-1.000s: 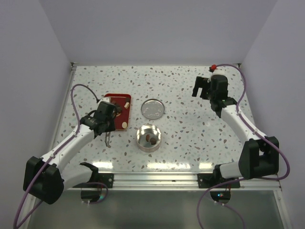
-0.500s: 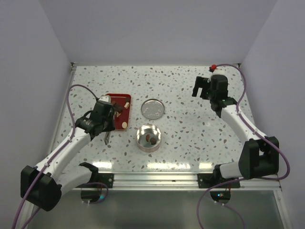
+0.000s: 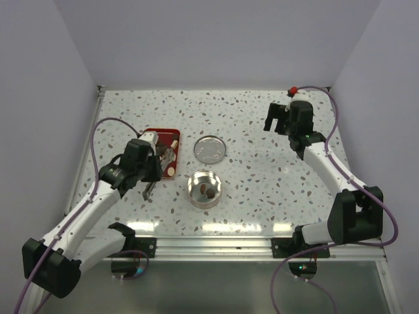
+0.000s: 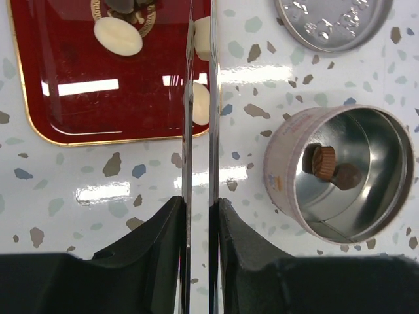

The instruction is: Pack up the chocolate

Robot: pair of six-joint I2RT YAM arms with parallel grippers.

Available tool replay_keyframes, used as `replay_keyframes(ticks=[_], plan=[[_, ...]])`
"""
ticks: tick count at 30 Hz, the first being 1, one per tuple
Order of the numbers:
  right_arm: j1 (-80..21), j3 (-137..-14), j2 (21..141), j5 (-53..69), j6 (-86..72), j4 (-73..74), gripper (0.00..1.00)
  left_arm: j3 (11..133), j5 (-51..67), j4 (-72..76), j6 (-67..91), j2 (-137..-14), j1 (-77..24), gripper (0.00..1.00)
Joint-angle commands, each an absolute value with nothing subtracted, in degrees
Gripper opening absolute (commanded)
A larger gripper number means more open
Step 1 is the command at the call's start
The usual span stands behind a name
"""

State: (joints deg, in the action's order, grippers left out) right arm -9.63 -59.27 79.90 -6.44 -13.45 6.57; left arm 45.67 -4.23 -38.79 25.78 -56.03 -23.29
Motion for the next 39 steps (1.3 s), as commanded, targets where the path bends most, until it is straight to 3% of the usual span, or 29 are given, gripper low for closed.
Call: replay_keyframes(ticks=[1, 9, 27, 39], plan=[[-9.4, -61.9, 80.4, -6.6, -13.4, 6.8, 0.99, 48.9, 0.1, -38.7, 22.2, -53.3, -25.6, 0.29], [-9.4, -62.6, 80.6, -7.6, -13.1, 8.3, 0.99, 54.0, 2.5, -41.5, 19.7, -52.6, -33.6, 0.29], [-9.4, -62.1, 79.5, -8.5, -14.7, 10.6, 0.99, 51.6, 20.7, -45.0, 10.0, -48.5, -34.6, 0.31], [-9.4, -63.2, 80.4, -8.3, -14.7, 11.4, 0.99, 49.5, 19.9, -46.5, 8.9, -48.7, -34.6, 0.42]])
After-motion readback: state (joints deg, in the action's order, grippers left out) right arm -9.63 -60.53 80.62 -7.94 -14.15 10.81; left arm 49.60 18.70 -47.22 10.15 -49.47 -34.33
